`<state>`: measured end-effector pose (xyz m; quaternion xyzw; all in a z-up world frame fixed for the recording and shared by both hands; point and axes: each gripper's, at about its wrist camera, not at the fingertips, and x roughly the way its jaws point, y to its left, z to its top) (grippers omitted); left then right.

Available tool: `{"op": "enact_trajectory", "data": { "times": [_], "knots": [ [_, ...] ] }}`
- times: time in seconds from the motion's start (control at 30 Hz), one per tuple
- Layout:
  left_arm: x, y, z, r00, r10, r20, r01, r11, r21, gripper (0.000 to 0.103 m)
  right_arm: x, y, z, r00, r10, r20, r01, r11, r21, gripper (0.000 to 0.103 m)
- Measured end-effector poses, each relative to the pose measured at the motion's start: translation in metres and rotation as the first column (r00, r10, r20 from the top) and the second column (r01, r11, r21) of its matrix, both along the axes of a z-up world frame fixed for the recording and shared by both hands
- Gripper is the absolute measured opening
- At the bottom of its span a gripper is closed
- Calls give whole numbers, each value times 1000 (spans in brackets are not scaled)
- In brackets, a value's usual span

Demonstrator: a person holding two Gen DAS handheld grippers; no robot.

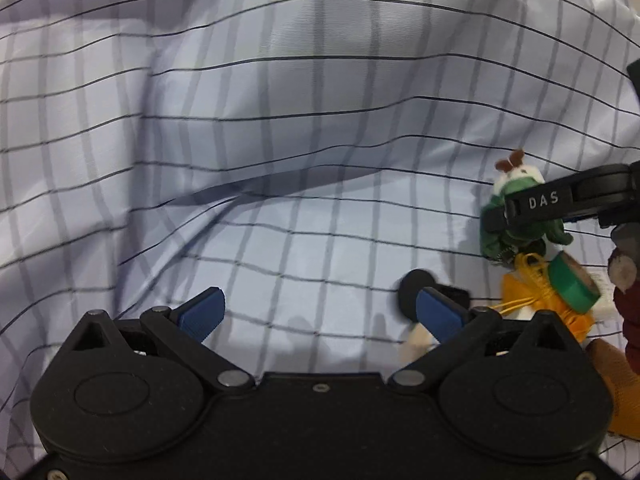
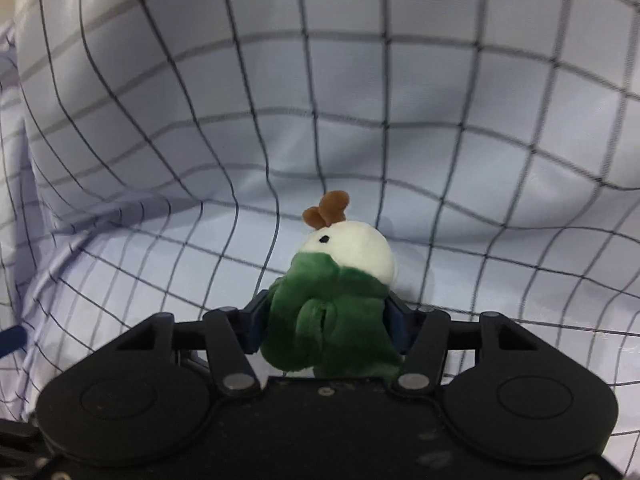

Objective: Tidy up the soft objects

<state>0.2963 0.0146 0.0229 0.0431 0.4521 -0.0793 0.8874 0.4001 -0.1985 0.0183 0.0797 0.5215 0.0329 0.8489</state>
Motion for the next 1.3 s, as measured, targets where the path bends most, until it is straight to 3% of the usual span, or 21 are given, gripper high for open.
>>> {"op": "enact_trajectory", "data": {
  "times": [0.17, 0.4, 0.8, 1.07, 1.3],
  "knots": [
    [14, -21, -4, 995, -78, -65, 75, 996, -39, 99, -12, -19, 19, 996, -50, 68, 49, 999, 12, 57],
    [32, -40, -12, 982, -114, -154, 105, 992, -63, 98, -23, -39, 34, 990, -73, 118, 73, 997, 2, 57],
    [35, -59, -42, 972, -136, -192, 151, 986, 67, 95, -38, -57, 44, 983, -87, 159, 86, 996, 13, 58],
    [40, -66, -45, 966, -166, -200, 177, 984, 37, 94, -42, -64, 41, 984, -97, 151, 95, 995, 22, 58],
    [45, -63, -54, 966, -141, -218, 159, 985, 69, 94, -43, -67, 34, 984, -110, 143, 107, 994, 26, 58]
  ]
}}
